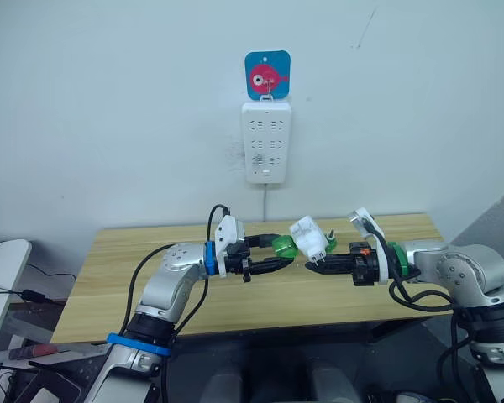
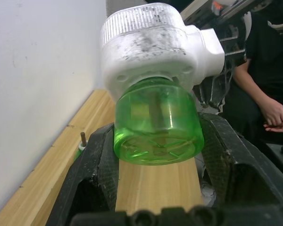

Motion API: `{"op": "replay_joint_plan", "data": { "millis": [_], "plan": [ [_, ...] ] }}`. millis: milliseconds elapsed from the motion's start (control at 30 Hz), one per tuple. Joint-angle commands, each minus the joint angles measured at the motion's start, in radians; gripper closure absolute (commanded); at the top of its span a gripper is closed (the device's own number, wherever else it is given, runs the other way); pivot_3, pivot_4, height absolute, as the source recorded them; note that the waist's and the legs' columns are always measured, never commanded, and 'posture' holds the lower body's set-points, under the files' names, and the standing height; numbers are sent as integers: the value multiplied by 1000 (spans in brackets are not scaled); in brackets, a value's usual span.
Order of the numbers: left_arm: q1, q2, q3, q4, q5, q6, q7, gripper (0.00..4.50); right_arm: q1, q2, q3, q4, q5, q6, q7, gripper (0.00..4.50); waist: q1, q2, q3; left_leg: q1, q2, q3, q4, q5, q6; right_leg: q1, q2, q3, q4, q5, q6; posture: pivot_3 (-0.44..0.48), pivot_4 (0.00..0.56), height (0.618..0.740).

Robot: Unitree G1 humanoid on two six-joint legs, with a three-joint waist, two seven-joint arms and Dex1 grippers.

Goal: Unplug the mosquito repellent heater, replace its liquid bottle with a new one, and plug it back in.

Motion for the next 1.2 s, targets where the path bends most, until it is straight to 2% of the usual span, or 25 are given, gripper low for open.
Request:
{"op": "replay_joint_plan", "data": {
  "millis": [33, 300, 1200],
  "plan": [
    [-8, 2, -4, -18, 7, -13, -1, 2260, -28, 14, -41, -68, 72, 21, -10, 4468, 0, 0, 0, 0, 0, 0, 0, 0, 0, 0, 0, 0, 0, 0, 0, -45, 113, 740],
    [-12, 5, -5, -15, 7, -11, -8, 2260, -41, -38, 4, -156, 78, 8, 11, 4468, 0, 0, 0, 0, 0, 0, 0, 0, 0, 0, 0, 0, 0, 0, 0, -48, 115, 740],
    [1, 21, -51, -13, 51, -44, -37, 2260, -146, 67, 0, -124, 96, -7, -91, 4468, -1, 0, 0, 0, 0, 0, 0, 0, 0, 0, 0, 0, 0, 0, 0, -47, 111, 740]
  ]
}}
